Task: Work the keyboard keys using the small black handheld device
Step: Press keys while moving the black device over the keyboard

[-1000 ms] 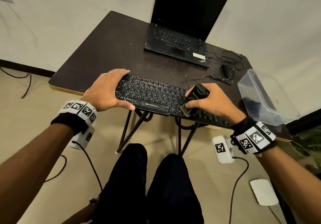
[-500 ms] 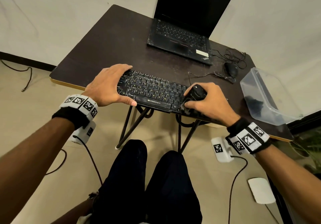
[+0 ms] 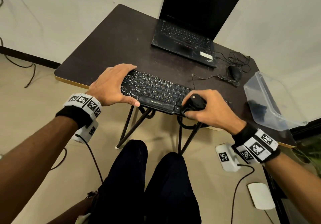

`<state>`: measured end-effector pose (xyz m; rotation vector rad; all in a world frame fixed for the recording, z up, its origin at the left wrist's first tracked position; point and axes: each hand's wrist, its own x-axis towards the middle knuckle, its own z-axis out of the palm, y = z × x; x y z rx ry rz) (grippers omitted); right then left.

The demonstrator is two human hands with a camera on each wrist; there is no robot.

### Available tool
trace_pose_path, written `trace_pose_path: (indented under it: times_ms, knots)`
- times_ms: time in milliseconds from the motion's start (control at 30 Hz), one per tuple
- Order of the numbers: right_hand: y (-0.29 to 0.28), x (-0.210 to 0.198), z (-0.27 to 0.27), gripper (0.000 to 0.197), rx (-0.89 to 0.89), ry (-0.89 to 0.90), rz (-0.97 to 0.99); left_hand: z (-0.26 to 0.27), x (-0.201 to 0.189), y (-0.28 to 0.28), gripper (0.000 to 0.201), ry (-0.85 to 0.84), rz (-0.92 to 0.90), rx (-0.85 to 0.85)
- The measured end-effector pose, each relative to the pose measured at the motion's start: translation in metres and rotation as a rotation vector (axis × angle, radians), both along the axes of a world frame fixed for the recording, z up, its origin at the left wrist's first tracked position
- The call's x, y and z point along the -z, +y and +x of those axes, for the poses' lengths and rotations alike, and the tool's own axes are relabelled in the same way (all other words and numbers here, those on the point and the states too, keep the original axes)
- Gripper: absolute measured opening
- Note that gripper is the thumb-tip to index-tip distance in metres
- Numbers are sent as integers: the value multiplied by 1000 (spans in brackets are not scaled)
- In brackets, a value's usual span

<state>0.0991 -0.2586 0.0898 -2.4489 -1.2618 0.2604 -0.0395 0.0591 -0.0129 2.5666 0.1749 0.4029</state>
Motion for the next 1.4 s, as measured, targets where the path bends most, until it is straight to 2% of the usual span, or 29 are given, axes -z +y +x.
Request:
trace_pose_path:
  times_ms: [100,233,367,500,667,767,900,933,1033,1067,1200,1333,1400]
  knots:
    - [1,-7,14,26,87,-26,45,1,-1,-2,135,-3,12,0]
    - [-3,-1,-6,31,-119,73,-20,-4,5,-3,132,-56,29,-15]
    - [-1,2,7,29,-10,1,94,-11,11,-14,127,-110,34,-90]
    - [-4,6,2,29,-106,18,76,-24,28,-37,107,-254,-9,-191]
    - [0,-3,21,29,7,-46,101,-28,37,-75,80,-427,-65,-275]
    - [0,3,7,29,-137,23,54,-28,43,-93,72,-429,-37,-331]
    - [3,-1,19,28,-16,-25,100,-25,48,-114,76,-367,54,-419]
    - [2,-3,19,28,-16,-30,102,-25,48,-121,76,-362,73,-435]
    - [-1,6,-2,29,-192,-22,38,-30,56,-137,70,-417,103,-422]
    - [-1,9,-4,29,-201,-25,31,-31,60,-141,69,-434,103,-400]
    - [1,5,20,25,-45,-108,83,-33,72,-145,74,-419,86,-363]
    - [-2,8,2,28,-172,-31,48,-32,70,-147,81,-374,67,-349]
    - [3,7,9,24,-93,-49,65,-31,68,-150,85,-343,78,-363]
